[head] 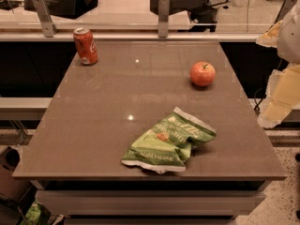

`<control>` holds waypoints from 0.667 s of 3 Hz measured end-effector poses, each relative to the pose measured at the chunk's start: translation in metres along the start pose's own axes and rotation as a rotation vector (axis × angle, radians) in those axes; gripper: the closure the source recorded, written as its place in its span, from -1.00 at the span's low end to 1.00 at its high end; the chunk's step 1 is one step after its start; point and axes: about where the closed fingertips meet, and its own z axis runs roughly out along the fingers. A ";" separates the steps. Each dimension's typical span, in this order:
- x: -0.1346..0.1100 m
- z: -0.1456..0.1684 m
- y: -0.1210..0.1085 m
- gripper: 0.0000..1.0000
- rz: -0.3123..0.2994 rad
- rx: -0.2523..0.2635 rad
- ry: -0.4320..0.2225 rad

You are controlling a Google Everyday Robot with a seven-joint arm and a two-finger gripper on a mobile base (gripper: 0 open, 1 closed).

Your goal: Move green jalapeno chip bag near coke can

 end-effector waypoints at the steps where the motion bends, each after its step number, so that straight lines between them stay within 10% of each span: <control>1: 0.000 0.000 0.000 -1.00 0.000 0.000 0.000; 2: -0.006 0.011 0.000 -1.00 -0.002 -0.020 -0.037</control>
Offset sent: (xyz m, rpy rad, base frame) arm 0.0132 0.0172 -0.0268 0.0957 0.0408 0.0434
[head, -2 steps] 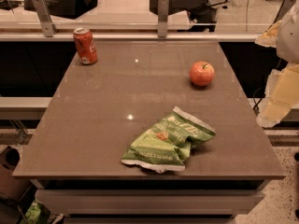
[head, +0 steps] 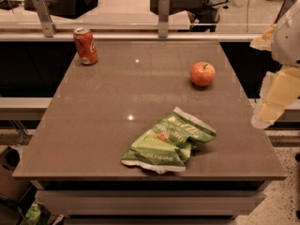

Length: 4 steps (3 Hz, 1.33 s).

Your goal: Move green jalapeno chip bag near coke can

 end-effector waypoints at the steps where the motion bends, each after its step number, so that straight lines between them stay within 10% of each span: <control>1: -0.016 0.027 0.003 -1.00 -0.012 -0.044 -0.052; 4: -0.060 0.140 0.037 -1.00 -0.042 -0.170 -0.117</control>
Offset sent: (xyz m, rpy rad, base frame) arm 0.0374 0.0967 -0.1065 0.1636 0.1405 0.1579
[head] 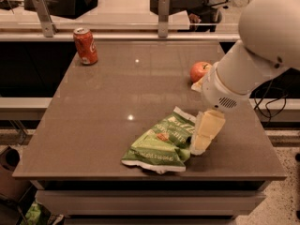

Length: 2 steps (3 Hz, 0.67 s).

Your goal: Move green jalapeno chip bag near coke can

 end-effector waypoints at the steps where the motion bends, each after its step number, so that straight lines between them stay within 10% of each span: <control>1: 0.003 0.018 0.019 -1.00 -0.001 -0.020 0.004; 2: -0.004 0.028 0.036 -1.00 -0.021 -0.048 -0.003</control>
Offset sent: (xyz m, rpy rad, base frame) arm -0.0464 0.0337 -0.0426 0.0147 0.0635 0.0701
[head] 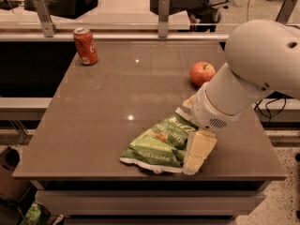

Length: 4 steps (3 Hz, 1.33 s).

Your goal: Move green jalapeno chip bag near coke can

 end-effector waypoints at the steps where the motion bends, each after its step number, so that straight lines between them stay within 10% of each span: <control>1: -0.014 0.001 0.014 -0.63 -0.044 -0.010 -0.025; 4: -0.031 -0.003 0.021 0.74 -0.088 -0.006 -0.067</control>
Offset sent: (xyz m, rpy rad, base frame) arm -0.0213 0.0330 0.0095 0.0721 -0.0198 0.1020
